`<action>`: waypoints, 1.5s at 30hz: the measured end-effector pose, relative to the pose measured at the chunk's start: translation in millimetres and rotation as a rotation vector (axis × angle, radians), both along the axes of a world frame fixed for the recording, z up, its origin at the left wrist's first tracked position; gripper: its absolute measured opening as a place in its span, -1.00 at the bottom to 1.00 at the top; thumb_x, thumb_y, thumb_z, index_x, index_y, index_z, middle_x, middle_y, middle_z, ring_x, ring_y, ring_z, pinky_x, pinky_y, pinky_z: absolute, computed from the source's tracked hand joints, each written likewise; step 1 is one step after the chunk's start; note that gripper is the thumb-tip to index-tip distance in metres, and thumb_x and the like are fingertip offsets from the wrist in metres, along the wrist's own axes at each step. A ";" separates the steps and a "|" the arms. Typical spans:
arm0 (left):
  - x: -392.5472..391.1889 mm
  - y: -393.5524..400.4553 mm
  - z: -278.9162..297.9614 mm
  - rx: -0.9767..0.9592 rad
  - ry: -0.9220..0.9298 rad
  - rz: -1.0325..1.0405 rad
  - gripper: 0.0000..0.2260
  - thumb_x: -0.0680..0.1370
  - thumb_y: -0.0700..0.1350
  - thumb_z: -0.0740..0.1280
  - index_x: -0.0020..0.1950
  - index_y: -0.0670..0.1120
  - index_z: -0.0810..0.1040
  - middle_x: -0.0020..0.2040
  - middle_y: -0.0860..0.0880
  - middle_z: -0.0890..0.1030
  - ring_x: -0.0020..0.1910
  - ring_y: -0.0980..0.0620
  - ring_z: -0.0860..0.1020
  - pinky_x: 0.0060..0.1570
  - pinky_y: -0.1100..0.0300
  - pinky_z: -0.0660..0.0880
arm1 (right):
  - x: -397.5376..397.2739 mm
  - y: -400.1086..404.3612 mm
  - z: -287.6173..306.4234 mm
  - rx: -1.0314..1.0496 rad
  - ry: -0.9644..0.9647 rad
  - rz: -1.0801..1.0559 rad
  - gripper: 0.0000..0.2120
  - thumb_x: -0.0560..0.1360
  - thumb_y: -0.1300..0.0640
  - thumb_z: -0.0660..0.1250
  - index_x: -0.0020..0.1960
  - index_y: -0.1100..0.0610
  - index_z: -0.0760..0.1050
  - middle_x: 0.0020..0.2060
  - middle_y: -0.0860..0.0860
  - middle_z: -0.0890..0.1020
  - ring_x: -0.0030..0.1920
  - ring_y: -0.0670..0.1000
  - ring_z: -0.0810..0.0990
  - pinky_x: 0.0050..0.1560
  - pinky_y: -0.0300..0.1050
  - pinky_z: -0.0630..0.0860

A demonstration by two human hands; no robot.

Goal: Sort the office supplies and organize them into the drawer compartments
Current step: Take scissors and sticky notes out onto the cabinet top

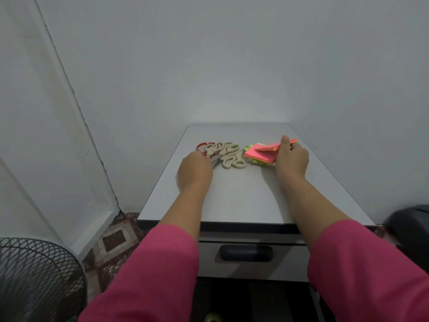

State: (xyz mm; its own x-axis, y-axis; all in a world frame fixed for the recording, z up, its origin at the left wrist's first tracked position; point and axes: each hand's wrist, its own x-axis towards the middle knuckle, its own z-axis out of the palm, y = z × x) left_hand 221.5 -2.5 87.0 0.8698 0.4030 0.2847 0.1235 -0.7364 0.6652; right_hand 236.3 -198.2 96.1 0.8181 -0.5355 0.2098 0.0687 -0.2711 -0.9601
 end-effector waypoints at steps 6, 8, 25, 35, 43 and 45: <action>4.5 1.8 -3.5 -0.018 0.007 -0.013 -0.74 0.58 -0.02 0.20 -0.18 -0.12 0.57 -0.23 -0.07 0.59 -0.29 -0.07 0.51 -0.30 0.17 0.39 | 2.9 -0.5 -3.5 -0.064 0.056 0.025 -0.83 0.56 0.14 0.14 -0.09 0.18 0.46 0.01 0.21 0.49 0.02 0.16 0.46 -0.11 -0.12 0.25; 4.4 2.3 -4.1 -0.019 0.010 -0.011 -0.73 0.58 -0.02 0.20 -0.21 -0.13 0.55 -0.28 -0.06 0.56 -0.32 -0.06 0.48 -0.33 0.19 0.35 | 0.9 -0.3 -2.4 -0.041 0.057 0.017 -0.76 0.56 0.16 0.18 0.16 0.22 0.46 0.14 0.20 0.49 0.21 0.19 0.46 0.02 -0.07 0.34; -1.2 3.8 -2.9 -0.098 -0.041 -0.019 -0.70 0.57 -0.09 0.19 -0.34 -0.13 0.47 -0.32 -0.18 0.54 -0.34 -0.21 0.47 -0.42 0.20 0.21 | -2.3 -0.2 -3.9 0.062 -0.028 -0.058 -0.70 0.55 0.15 0.18 0.26 0.16 0.39 0.14 0.13 0.51 0.03 0.04 0.49 -0.04 -0.16 0.34; -34.6 2.1 5.9 -0.297 -0.141 -0.055 -0.62 0.57 -0.17 0.17 -0.45 -0.05 0.24 -0.45 0.01 0.32 -0.41 0.01 0.33 -0.46 0.19 0.15 | -44.8 8.6 0.5 -0.040 -0.052 0.052 -0.73 0.56 0.15 0.19 0.24 0.16 0.42 0.07 0.08 0.51 0.01 0.03 0.50 -0.04 -0.14 0.40; -86.9 -4.2 2.5 -0.444 -0.177 -0.097 -0.75 0.57 -0.15 0.22 -0.14 -0.30 0.57 -0.20 -0.12 0.56 -0.26 0.01 0.43 -0.27 0.13 0.39 | -110.4 16.3 -1.2 -0.077 -0.060 0.189 -0.86 0.57 0.12 0.23 0.10 0.10 0.46 -0.21 -0.07 0.45 -0.25 -0.11 0.42 -0.29 -0.25 0.33; -104.1 -8.2 1.3 -0.457 -0.194 -0.136 -0.76 0.58 -0.13 0.23 -0.09 -0.26 0.60 -0.19 -0.10 0.58 -0.23 0.00 0.47 -0.22 0.10 0.46 | -133.8 21.4 -3.7 -0.062 -0.107 0.215 -0.91 0.55 0.14 0.25 0.03 0.08 0.49 -0.29 -0.09 0.45 -0.30 -0.13 0.41 -0.31 -0.31 0.36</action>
